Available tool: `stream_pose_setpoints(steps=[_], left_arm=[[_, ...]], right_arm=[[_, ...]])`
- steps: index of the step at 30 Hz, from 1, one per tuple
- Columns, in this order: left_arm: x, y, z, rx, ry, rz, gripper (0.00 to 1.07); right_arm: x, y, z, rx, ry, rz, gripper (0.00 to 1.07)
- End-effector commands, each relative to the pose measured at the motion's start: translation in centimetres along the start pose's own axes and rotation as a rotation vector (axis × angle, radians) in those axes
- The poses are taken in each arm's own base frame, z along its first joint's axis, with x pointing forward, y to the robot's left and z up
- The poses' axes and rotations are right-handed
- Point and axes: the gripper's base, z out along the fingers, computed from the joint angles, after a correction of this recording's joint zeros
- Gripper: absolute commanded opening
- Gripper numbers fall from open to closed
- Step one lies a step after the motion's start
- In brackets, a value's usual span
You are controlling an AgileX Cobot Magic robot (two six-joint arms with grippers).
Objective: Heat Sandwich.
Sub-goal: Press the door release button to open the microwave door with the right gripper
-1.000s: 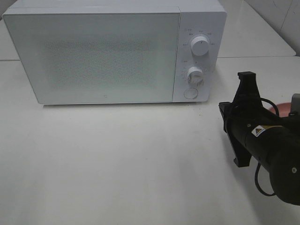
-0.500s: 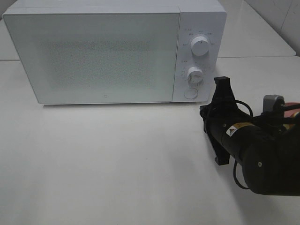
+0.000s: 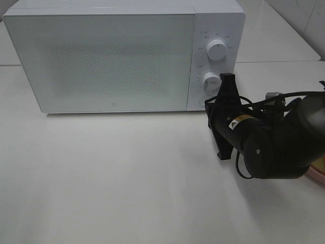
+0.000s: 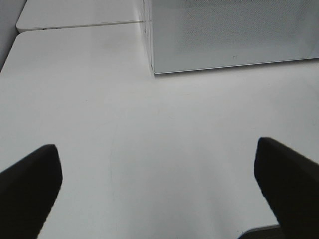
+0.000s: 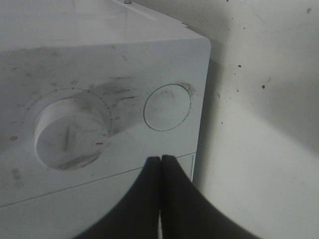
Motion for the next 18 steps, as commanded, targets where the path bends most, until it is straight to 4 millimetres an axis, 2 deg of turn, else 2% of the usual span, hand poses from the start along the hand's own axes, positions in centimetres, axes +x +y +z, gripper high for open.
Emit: stream_pose_setpoints(steps=[1, 10, 18], left_arm=[[0.0, 0.0, -0.5, 0.001, -0.037, 0.005, 1.03], [0.0, 0.0, -0.5, 0.001, -0.037, 0.005, 1.03], [0.0, 0.0, -0.5, 0.001, -0.037, 0.005, 1.03]], right_arm=[[-0.1, 0.5, 1.1, -0.009, 0.007, 0.012, 0.00], [-0.1, -0.1, 3.2, 0.035, -0.006, 0.028, 0.00], [-0.7, 0.6, 4.7, 0.009, -0.025, 0.043, 0.00]])
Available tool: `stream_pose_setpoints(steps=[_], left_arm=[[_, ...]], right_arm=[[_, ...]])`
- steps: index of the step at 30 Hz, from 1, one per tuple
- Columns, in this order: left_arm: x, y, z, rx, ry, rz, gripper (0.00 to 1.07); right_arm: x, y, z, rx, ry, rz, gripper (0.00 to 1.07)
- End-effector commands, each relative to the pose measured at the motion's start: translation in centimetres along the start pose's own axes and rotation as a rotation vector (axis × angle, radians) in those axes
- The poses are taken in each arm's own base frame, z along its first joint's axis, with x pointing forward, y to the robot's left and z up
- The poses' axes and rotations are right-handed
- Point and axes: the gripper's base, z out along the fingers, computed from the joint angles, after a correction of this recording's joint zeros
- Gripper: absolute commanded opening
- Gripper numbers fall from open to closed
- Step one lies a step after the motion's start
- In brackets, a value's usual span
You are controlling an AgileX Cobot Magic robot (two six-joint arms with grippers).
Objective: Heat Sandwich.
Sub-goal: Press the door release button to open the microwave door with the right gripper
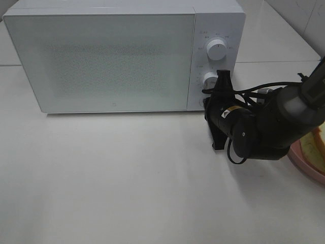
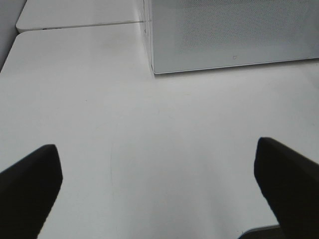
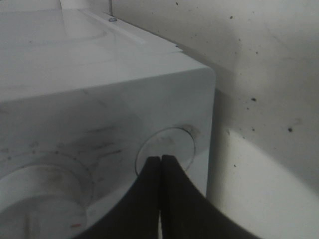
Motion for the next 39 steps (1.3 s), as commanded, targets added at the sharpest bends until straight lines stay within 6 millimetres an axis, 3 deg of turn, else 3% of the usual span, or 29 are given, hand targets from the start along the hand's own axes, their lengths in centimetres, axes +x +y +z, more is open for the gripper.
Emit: stream_pose_setpoints(steps=[1, 18, 30, 39], left_arm=[[0.0, 0.0, -0.5, 0.001, -0.037, 0.005, 1.03], [0.0, 0.0, -0.5, 0.001, -0.037, 0.005, 1.03], [0.0, 0.0, -0.5, 0.001, -0.037, 0.005, 1.03], [0.0, 0.0, -0.5, 0.001, -0.037, 0.005, 1.03]], right_arm=[[-0.1, 0.3, 0.7, -0.009, 0.001, 0.000, 0.00], [-0.5, 2.2, 2.3, -0.153, -0.063, 0.026, 0.00], [-1.1, 5.6, 4.1, -0.308, -0.122, -0.009, 0.00], [-1.0, 5.5, 4.3, -0.283, -0.114, -0.005, 0.01]])
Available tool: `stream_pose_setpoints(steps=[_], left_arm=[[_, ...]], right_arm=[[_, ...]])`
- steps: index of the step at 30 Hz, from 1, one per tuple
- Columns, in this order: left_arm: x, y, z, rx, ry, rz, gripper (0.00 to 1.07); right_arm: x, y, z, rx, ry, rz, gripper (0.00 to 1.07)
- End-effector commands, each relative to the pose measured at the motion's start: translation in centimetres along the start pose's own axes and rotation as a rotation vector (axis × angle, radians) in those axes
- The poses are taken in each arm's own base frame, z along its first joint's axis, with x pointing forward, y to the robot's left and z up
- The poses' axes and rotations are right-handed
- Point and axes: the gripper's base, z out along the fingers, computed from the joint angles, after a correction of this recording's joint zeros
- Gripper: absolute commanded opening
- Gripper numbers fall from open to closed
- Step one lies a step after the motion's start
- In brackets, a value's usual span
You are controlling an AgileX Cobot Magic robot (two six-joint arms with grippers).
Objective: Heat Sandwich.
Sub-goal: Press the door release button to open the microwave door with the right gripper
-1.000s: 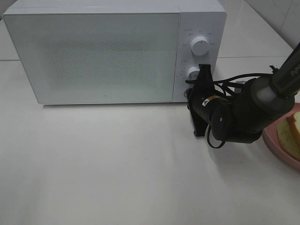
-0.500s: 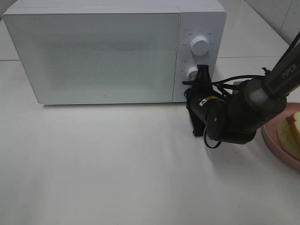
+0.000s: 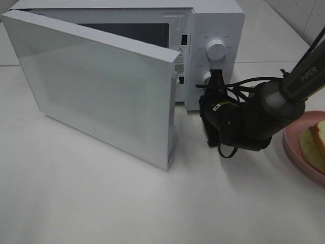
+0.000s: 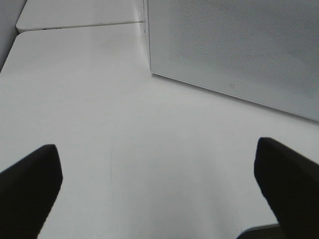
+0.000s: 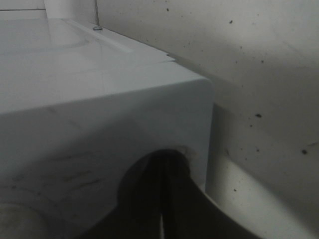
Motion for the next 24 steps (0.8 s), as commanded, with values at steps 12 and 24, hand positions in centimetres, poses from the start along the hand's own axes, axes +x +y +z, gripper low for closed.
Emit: stream_pose_setpoints(steps=[12, 24], left_arm=[[0.0, 0.0, -0.5, 0.001, -0.037, 0.005, 1.03], [0.0, 0.0, -0.5, 0.001, -0.037, 0.005, 1.03]], right_arm=[[-0.8, 4.5, 1.2, -0.211, 0.005, 0.027, 0.01], [-0.2, 3.5, 0.8, -0.071, 0.096, 0.036, 0.01]])
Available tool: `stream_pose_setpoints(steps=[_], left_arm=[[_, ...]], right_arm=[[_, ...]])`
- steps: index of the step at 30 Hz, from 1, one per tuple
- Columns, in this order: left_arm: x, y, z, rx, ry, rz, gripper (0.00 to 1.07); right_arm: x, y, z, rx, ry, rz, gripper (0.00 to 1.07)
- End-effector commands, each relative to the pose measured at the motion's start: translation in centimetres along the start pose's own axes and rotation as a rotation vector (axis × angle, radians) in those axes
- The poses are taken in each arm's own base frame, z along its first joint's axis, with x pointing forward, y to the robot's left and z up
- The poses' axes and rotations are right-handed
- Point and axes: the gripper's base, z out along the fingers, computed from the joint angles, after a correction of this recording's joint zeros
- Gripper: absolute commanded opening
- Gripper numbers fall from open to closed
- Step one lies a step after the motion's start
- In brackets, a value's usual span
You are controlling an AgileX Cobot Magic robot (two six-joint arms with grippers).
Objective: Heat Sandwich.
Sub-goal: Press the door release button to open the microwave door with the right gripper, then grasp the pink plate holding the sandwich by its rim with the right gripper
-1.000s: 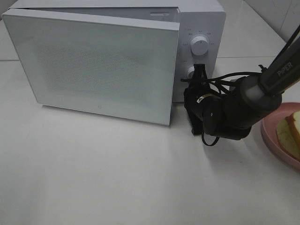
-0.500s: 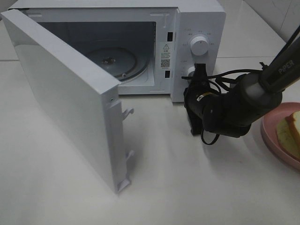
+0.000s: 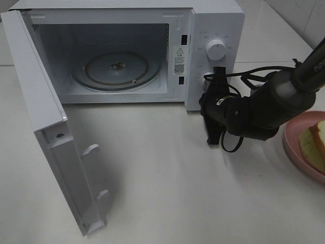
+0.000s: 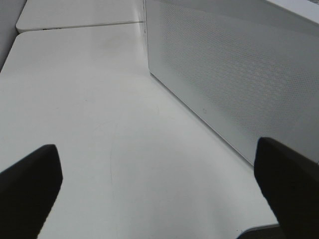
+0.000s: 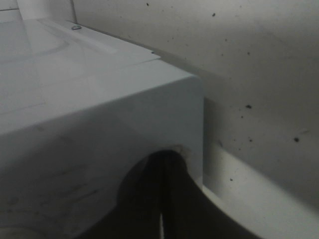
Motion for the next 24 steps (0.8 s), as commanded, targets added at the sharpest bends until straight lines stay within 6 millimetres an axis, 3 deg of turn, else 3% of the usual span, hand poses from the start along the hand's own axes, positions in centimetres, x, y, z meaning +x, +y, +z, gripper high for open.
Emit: stream_pose_setpoints(steps=[1, 10, 24], left_arm=[[0.0, 0.0, -0.5, 0.001, -0.037, 0.005, 1.03], [0.0, 0.0, -0.5, 0.001, -0.037, 0.005, 1.03], [0.0, 0.0, -0.5, 0.001, -0.037, 0.005, 1.03]], right_arm=[[0.4, 2.7, 0.6, -0.155, 0.046, -0.046, 0.01], [-0.1, 0.9, -1.6, -0.062, 0.073, -0.080, 0.01], [-0.8, 1.0, -6.2, -0.056, 0.134, -0.157, 0.01]])
